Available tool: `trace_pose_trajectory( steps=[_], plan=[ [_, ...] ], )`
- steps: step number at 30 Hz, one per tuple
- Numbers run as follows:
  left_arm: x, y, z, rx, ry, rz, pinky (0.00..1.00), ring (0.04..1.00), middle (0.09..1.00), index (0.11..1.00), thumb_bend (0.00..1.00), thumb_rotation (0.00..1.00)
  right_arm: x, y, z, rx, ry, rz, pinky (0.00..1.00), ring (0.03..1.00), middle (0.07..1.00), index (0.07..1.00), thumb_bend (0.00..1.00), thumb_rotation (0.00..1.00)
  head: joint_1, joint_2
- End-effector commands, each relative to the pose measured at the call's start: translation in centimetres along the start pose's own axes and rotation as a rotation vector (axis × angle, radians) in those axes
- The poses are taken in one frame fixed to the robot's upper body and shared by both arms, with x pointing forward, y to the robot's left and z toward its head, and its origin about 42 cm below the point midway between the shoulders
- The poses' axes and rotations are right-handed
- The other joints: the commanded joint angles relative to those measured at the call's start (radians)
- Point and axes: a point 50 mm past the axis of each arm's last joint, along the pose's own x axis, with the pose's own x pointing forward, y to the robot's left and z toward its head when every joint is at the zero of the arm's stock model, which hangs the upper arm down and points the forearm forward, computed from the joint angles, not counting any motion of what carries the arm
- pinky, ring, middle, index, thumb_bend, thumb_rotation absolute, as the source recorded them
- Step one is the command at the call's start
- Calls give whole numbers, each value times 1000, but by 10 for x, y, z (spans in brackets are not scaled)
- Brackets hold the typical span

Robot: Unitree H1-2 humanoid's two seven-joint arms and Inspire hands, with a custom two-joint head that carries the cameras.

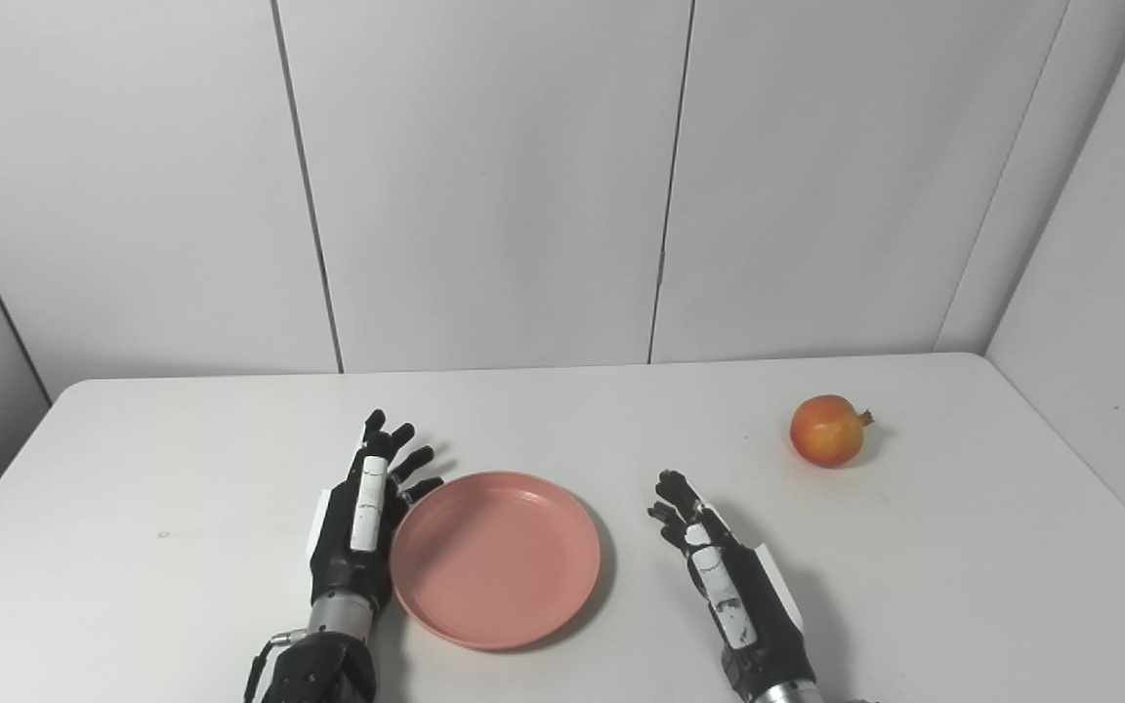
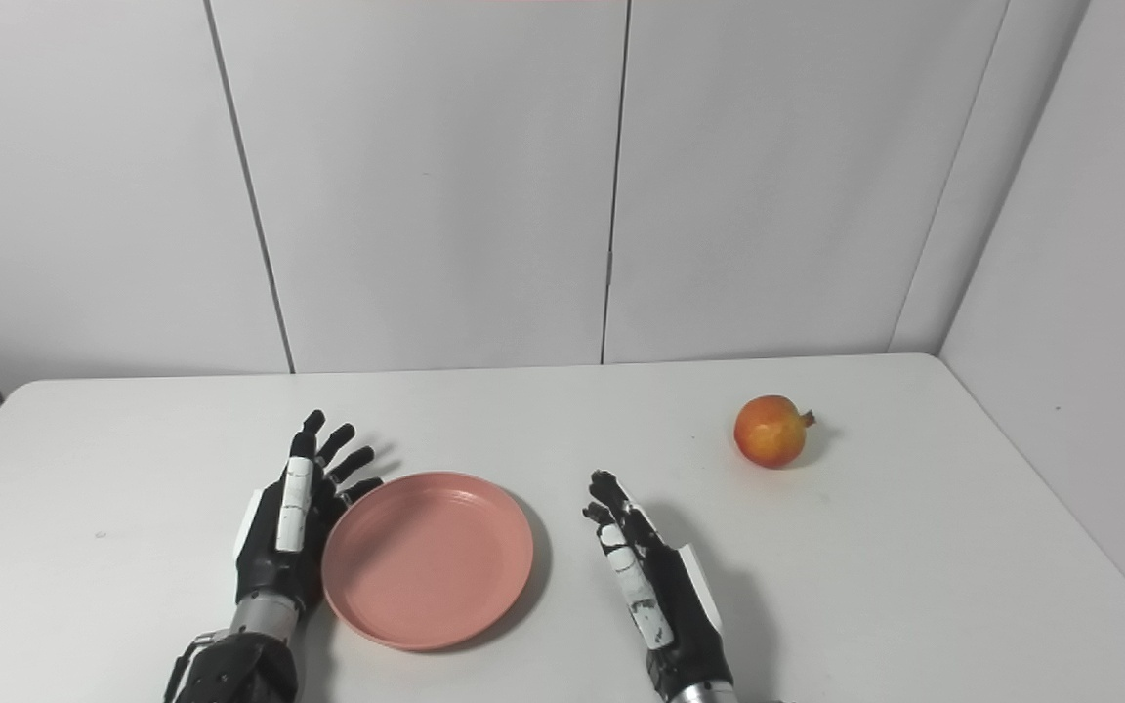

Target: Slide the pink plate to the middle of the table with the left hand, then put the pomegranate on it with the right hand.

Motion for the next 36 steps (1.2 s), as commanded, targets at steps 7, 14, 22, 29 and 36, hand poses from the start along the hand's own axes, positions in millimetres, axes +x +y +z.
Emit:
trace_pose_trajectory(
  steps=[7,14,22,29,36],
  plan=[
    [-2,-2,-3,-14,16,12,681,829,910,965,847,874,-7,-7,-1,-92,-39,-22,913,897,918,897,815,945,-9,-9],
    [0,0,-5,-16,22,15,674,827,914,964,833,868,-5,-10,27,-386,-151,-126,887,886,873,844,748,871,-22,-19],
    [3,0,-6,-30,25,13,679,832,915,972,828,857,11,-26,67,-632,-239,-201,767,807,829,816,748,845,-29,-29],
    [5,-2,-7,-58,30,18,686,830,906,972,840,844,38,-50,102,-774,-244,-217,697,779,821,806,806,854,-22,-34],
    [3,-3,-8,-28,31,9,681,825,897,976,835,875,62,-72,126,-1003,-294,-215,725,794,818,799,828,821,-22,-39]
  ],
)
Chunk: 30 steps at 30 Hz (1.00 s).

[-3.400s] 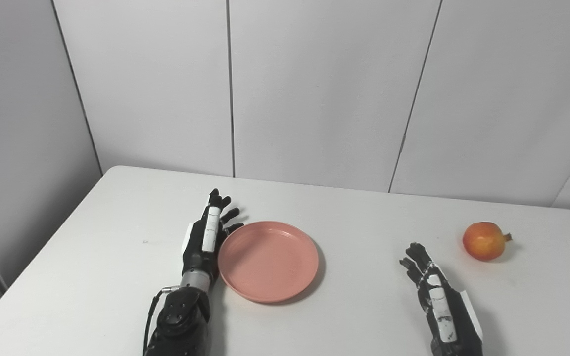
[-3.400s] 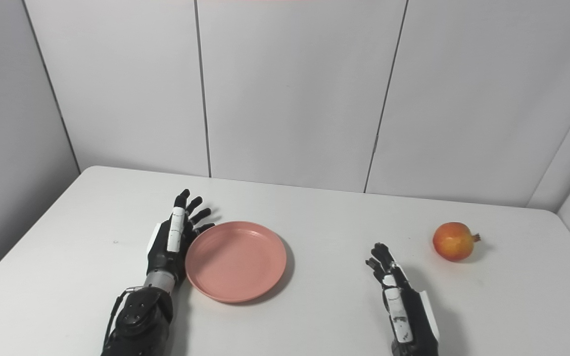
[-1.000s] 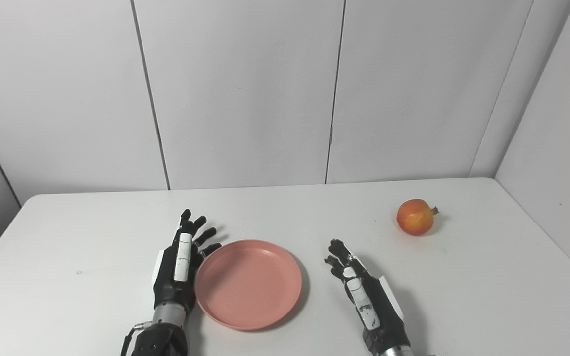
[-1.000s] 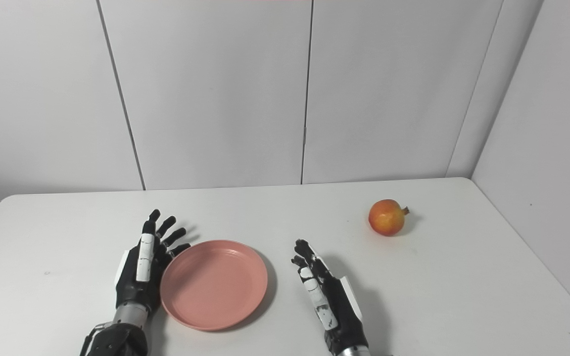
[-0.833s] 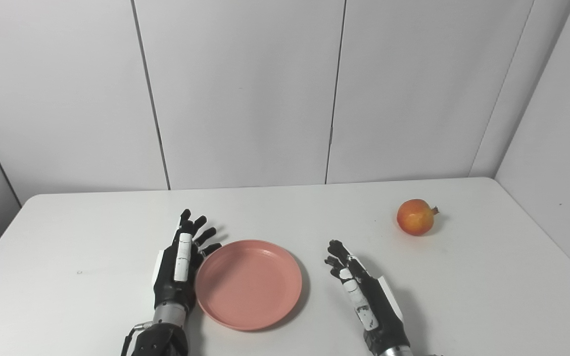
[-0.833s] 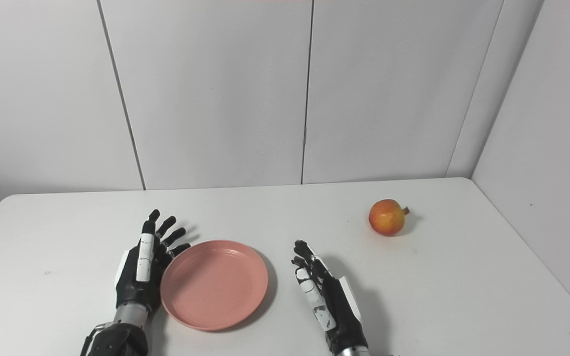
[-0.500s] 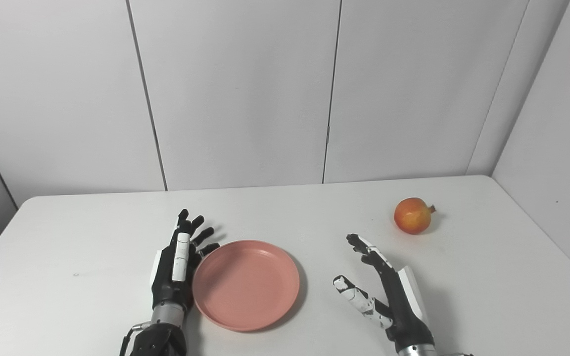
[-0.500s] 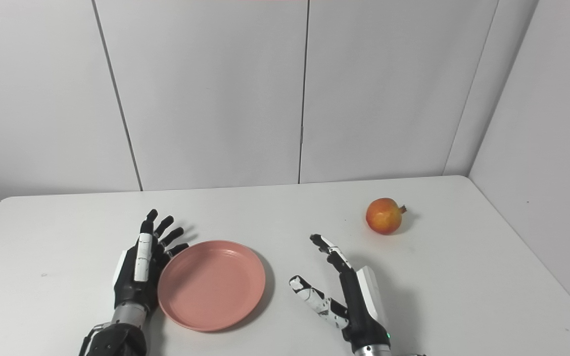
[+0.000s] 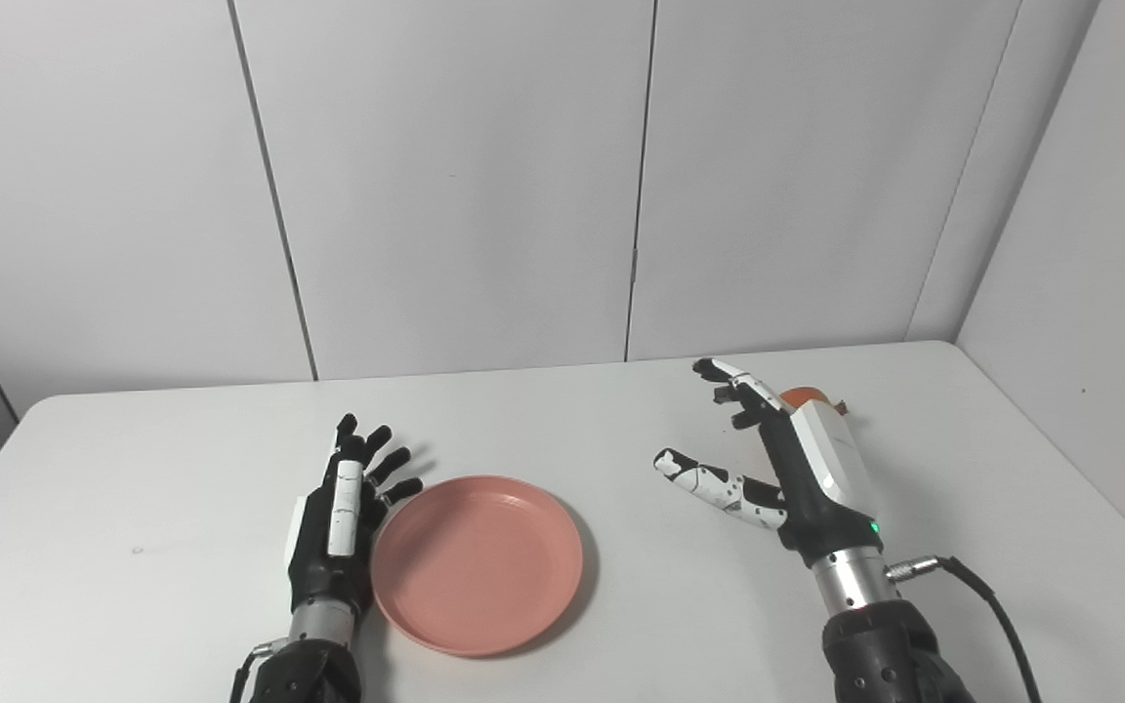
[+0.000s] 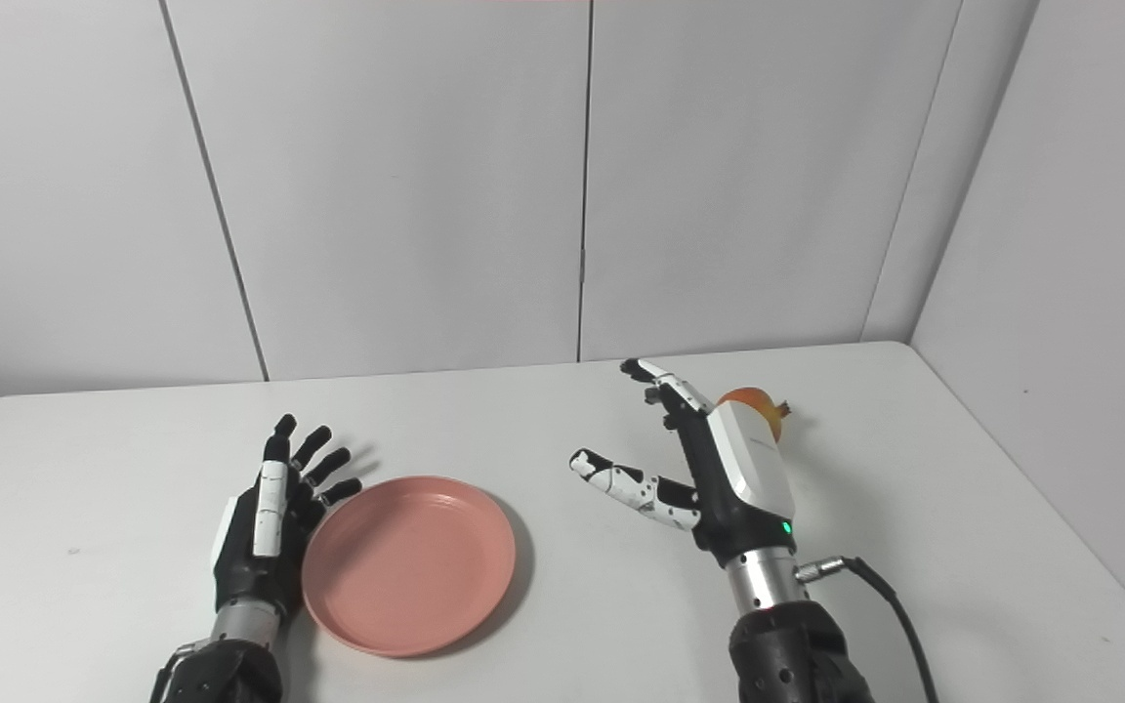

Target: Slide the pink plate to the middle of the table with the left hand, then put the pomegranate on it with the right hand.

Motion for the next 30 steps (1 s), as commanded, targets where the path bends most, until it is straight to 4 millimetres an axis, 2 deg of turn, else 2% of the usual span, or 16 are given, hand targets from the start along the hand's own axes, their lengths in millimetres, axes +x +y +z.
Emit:
trace_pose_trajectory(
  steps=[1,3,6,10,14,26,30],
  plan=[
    [-2,-2,-8,-4,39,4,681,824,896,976,834,874,24,-20,7,-96,-70,-46,743,804,823,800,828,829,2,-1],
    [-2,-3,-9,-12,38,9,673,815,883,968,835,858,29,-23,5,-155,-84,-40,796,821,828,803,833,851,2,-1],
    [-2,-2,-9,-30,40,13,685,815,878,961,833,843,42,-32,-1,-248,-99,-44,861,825,821,785,855,833,5,-5],
    [-2,-1,-10,-29,43,7,691,819,881,965,833,846,56,-38,-9,-341,-95,-57,822,802,805,771,878,852,4,-9],
    [-3,-2,-11,-34,44,5,694,818,874,967,834,845,69,-41,-20,-446,-86,-48,830,801,802,764,881,861,4,-9],
    [-4,-3,-12,-32,45,-5,695,807,851,969,827,846,108,-38,-63,-613,-21,6,847,811,801,750,859,798,21,-16],
    [-4,-3,-13,-34,45,-5,695,804,843,971,828,846,116,-38,-72,-638,-10,25,794,788,789,737,873,787,23,-17]
  ],
)
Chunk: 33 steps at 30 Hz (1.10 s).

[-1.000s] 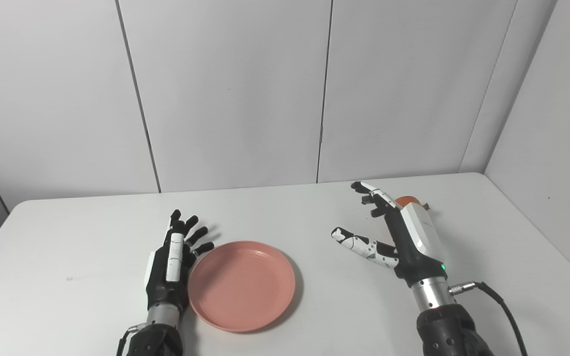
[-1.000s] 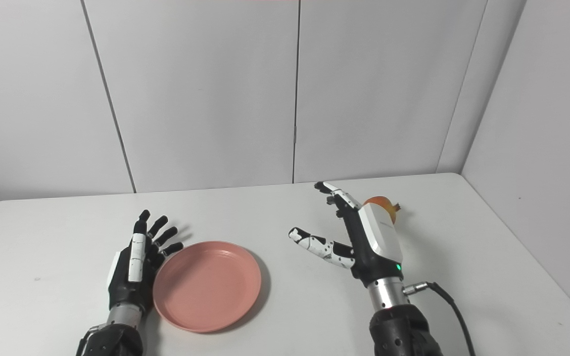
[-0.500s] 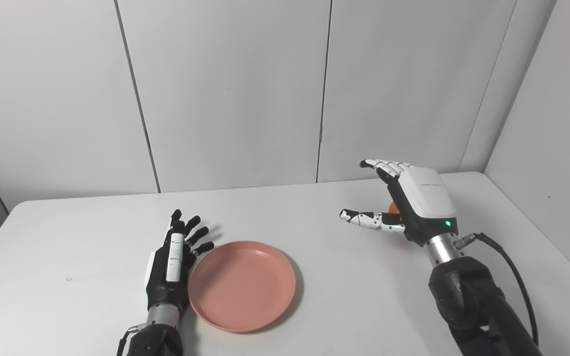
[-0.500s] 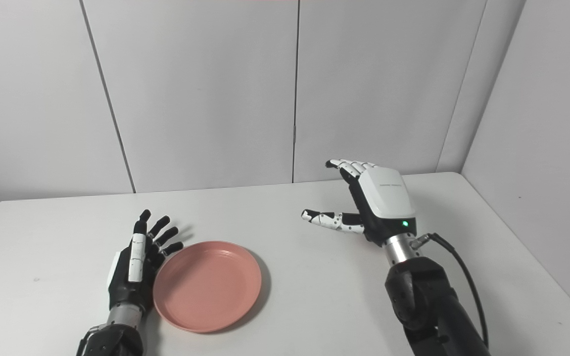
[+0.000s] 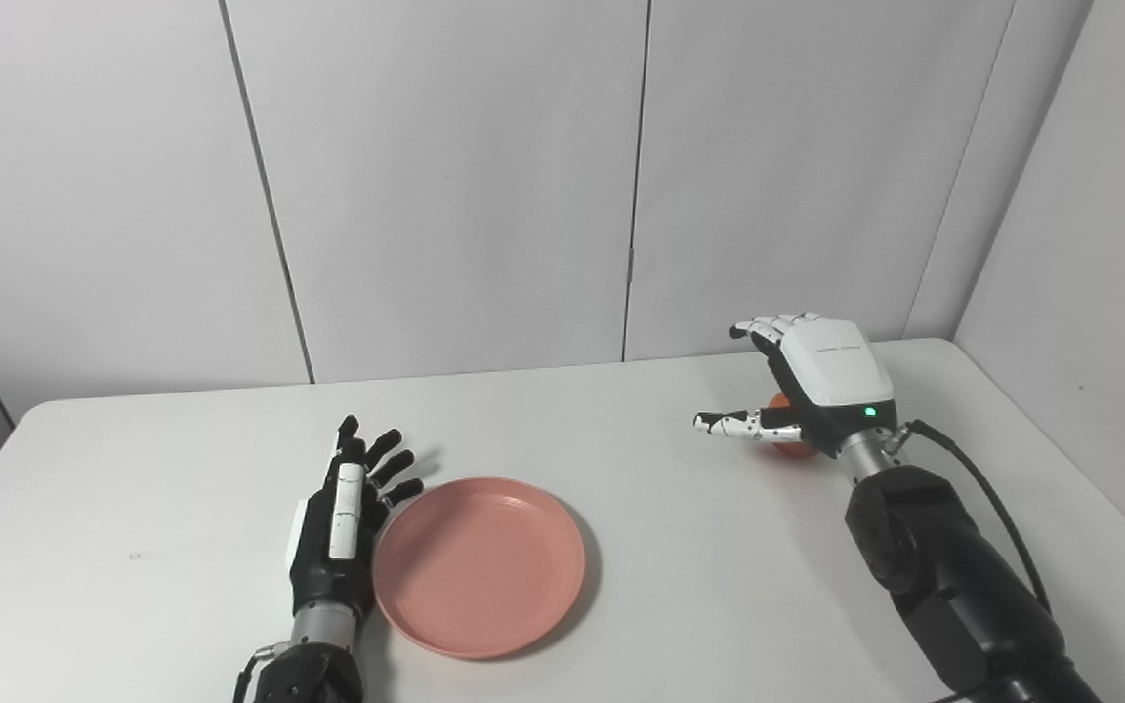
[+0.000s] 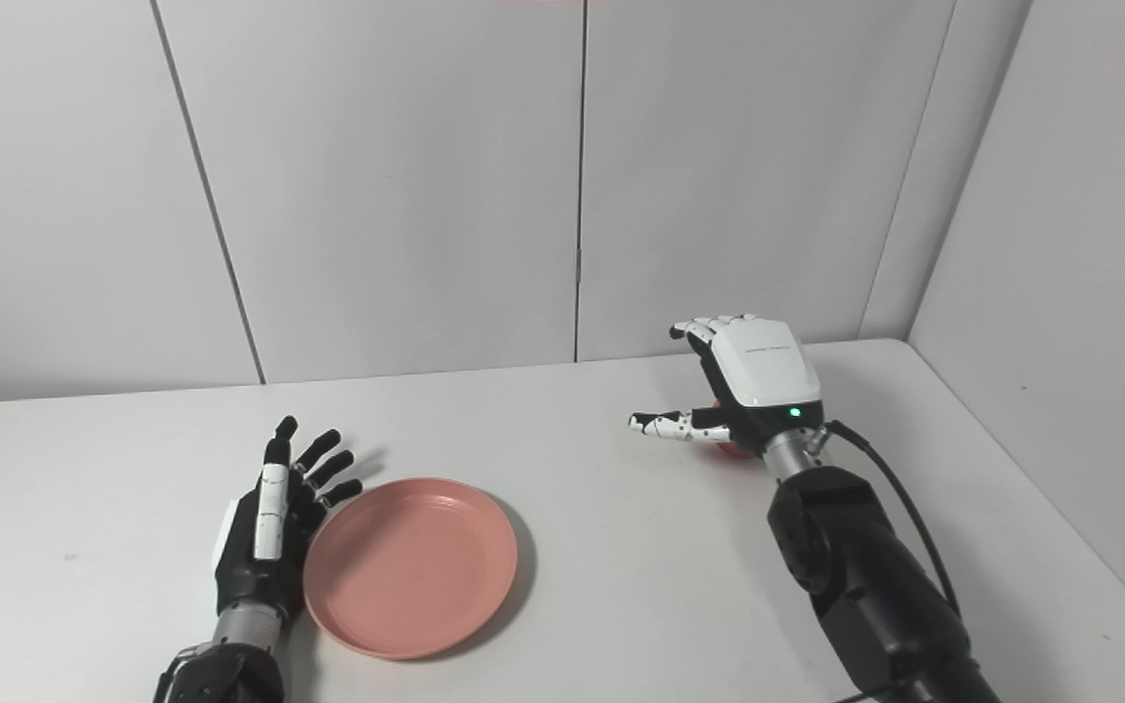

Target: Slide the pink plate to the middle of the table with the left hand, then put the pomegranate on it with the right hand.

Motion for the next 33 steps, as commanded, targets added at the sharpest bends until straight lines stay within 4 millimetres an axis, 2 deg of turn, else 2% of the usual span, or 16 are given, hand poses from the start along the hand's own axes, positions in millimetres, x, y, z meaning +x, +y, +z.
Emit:
trace_pose_trajectory(
  steps=[1,10,17,29,33],
  plan=[
    [-4,-2,-12,-28,56,3,694,803,842,971,829,846,24,-31,-5,-27,-15,-104,790,786,788,737,874,787,0,1],
    [-5,-3,-12,-32,52,3,698,801,839,967,827,842,35,-12,-15,-18,58,-45,740,763,776,728,878,780,9,1],
    [-6,-5,-12,-30,51,-1,693,804,837,965,840,837,40,-3,-27,15,113,1,747,755,782,744,881,791,17,7],
    [-6,-5,-10,-26,52,-2,683,800,828,968,841,843,30,18,-33,19,161,83,764,767,789,757,874,795,19,12],
    [-7,-4,-11,-28,56,-5,699,807,827,981,831,849,25,25,-34,37,178,106,761,767,783,749,867,766,26,10]
  ],
)
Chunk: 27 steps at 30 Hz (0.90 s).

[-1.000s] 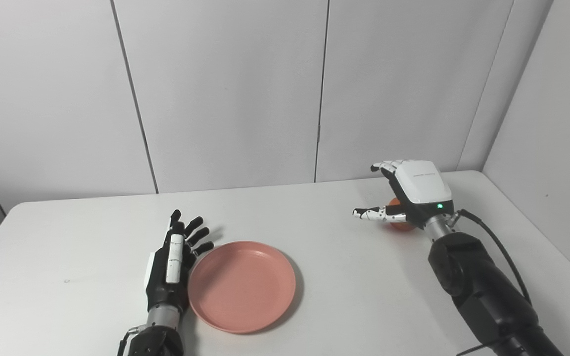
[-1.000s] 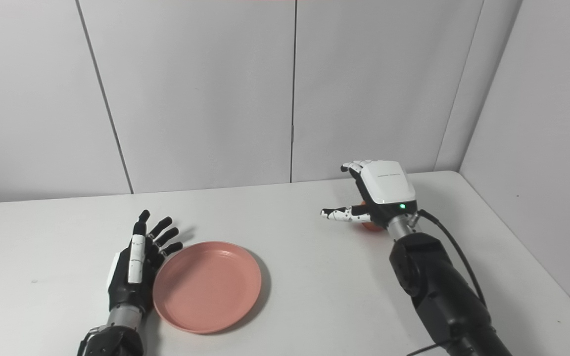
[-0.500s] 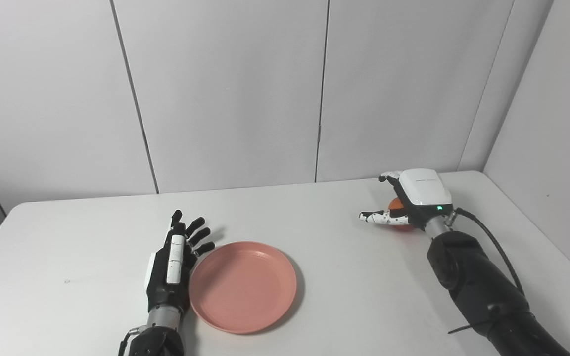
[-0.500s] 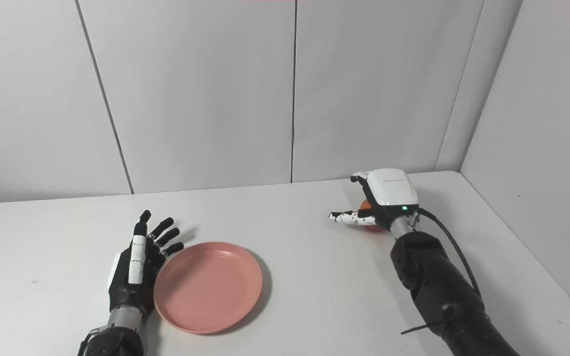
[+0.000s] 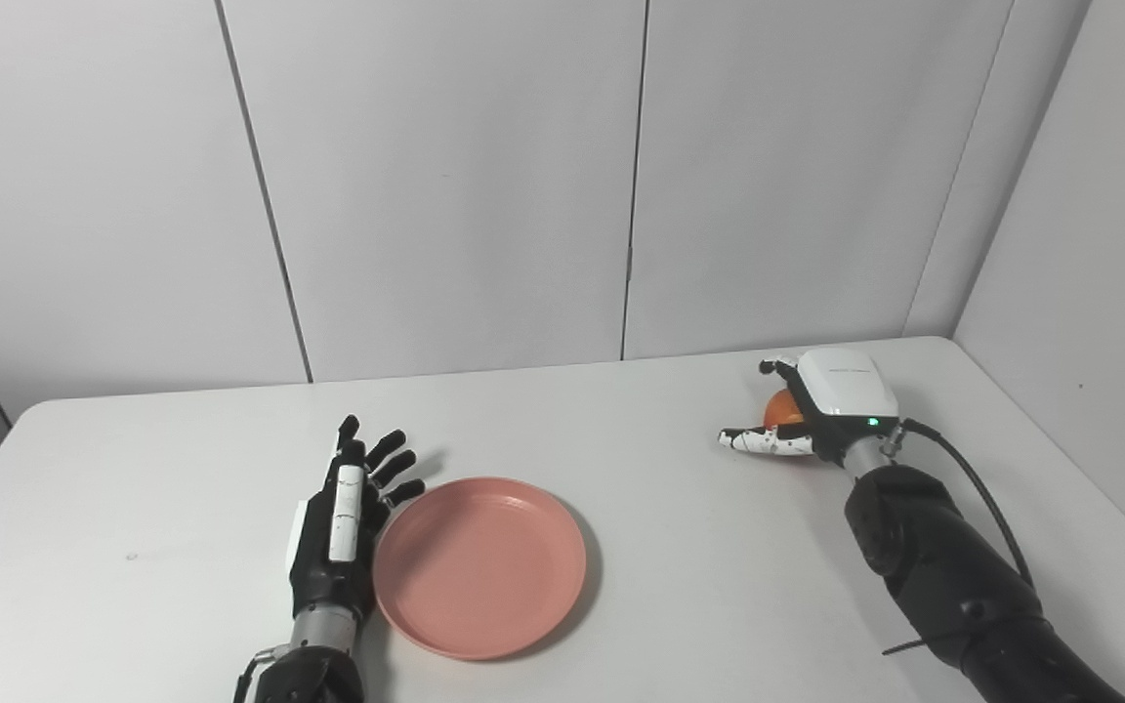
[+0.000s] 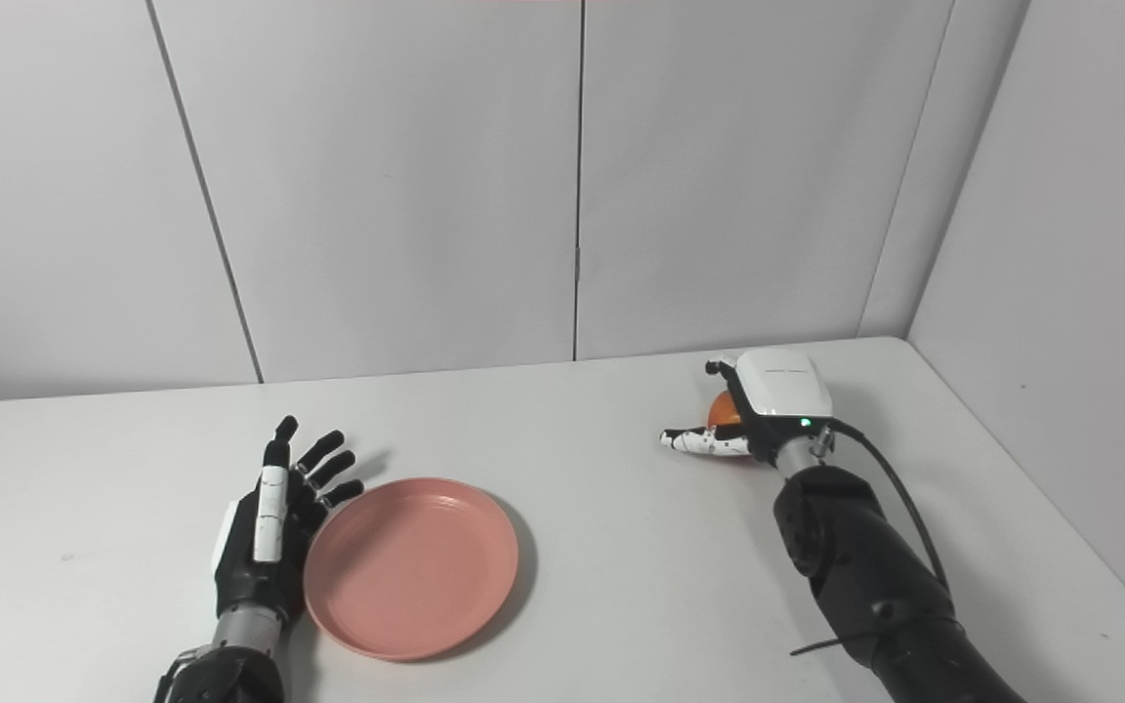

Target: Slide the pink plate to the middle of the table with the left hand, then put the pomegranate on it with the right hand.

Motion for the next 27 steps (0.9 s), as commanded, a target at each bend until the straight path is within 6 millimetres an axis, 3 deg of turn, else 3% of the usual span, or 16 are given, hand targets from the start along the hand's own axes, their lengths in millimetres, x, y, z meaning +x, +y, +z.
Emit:
trace_pose_trajectory(
  steps=[1,2,7,16,21,24,25,27],
  plan=[
    [-5,-3,-11,-23,62,1,695,804,823,980,834,847,11,-21,-2,6,16,-51,737,744,769,744,868,764,1,1],
    [-5,-3,-11,-22,62,2,694,803,822,980,836,846,10,-19,-3,12,20,-44,729,737,765,742,868,764,5,6],
    [-5,-4,-10,-25,60,-1,680,800,814,974,834,837,8,-12,-4,78,30,-11,439,559,683,715,848,731,7,7],
    [-6,-5,-10,-15,60,-17,678,794,811,986,842,852,6,-2,-8,73,62,58,432,551,686,689,834,688,21,12],
    [-7,-7,-9,-23,71,-17,648,781,802,976,857,834,5,6,-10,72,55,51,363,466,592,610,717,578,21,12],
    [-8,-7,-9,-20,72,-17,649,777,796,974,853,838,3,11,-10,98,25,26,300,383,480,534,644,412,24,15],
    [-8,-8,-9,-22,71,-18,648,775,796,974,852,837,3,12,-10,107,20,24,287,364,457,511,578,291,26,15],
    [-8,-8,-9,-24,71,-20,650,776,797,974,850,836,3,15,-11,122,16,23,265,334,421,492,524,185,28,16]
  ],
)
